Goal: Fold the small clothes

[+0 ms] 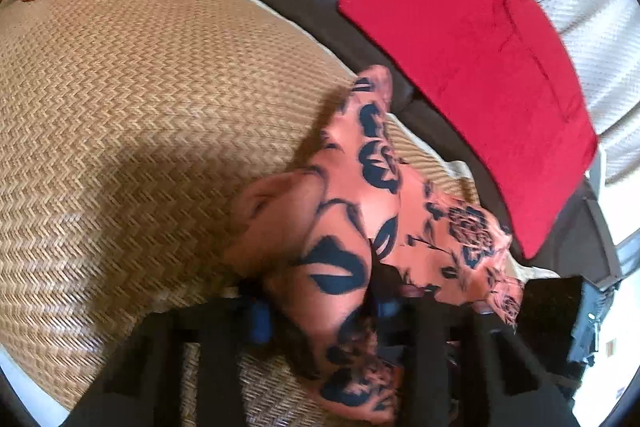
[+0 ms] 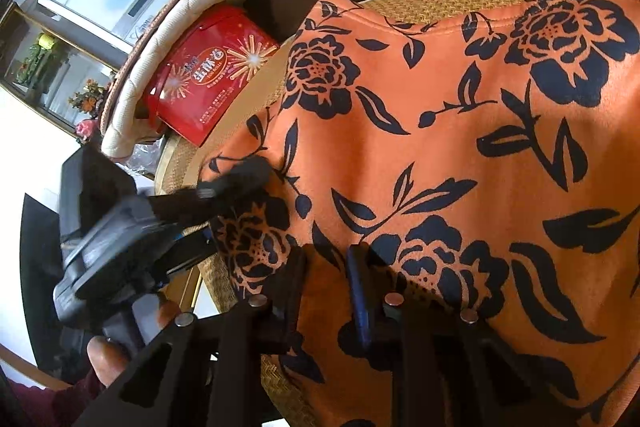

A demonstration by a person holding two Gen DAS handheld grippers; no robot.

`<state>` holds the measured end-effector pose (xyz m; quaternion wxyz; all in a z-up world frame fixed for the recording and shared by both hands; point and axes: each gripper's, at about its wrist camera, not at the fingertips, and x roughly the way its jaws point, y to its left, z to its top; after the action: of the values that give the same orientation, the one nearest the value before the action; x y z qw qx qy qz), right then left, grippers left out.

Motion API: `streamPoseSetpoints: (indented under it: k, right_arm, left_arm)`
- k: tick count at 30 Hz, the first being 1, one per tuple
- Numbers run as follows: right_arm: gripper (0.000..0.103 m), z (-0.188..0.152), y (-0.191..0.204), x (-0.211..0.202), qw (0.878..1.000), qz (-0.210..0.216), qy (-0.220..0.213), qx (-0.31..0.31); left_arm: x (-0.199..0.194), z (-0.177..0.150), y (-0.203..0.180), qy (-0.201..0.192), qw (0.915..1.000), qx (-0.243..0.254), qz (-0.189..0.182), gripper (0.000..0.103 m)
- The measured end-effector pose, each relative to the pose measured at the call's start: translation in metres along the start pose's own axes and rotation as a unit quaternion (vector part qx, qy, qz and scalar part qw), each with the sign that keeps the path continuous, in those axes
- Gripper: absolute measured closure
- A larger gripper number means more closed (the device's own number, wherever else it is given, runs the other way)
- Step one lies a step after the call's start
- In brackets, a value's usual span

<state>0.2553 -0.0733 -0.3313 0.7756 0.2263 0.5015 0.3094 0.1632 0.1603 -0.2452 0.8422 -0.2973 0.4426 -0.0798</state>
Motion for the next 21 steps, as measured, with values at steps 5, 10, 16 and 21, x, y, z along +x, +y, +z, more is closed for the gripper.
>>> streamPoseSetpoints:
  k: [5,10,16,21]
  right_arm:
    - [0.079,0.000,0.000,-0.016,1.000,-0.003,0.009,0.008]
    - [0.073,0.025,-0.005,-0.062,0.999,-0.024,-0.014,0.035]
    - [0.014,0.089,0.019,-0.094,0.999,-0.009,-0.022,0.045]
    - [0.014,0.137,0.050,-0.066,0.993,-0.100,0.063,0.016]
  left_arm:
    - [-0.003,-0.002,-0.023,-0.028,0.9974,0.059,0.032,0.076]
    - [-0.023,-0.020,-0.068,-0.082,0.9804,0.176,0.032,0.078]
    - [-0.034,-0.054,-0.113,-0.117,0.9435,0.308,0.038,0.078]
    - [-0.032,-0.067,-0.129,-0.122,0.9294,0.347,0.033,0.079]
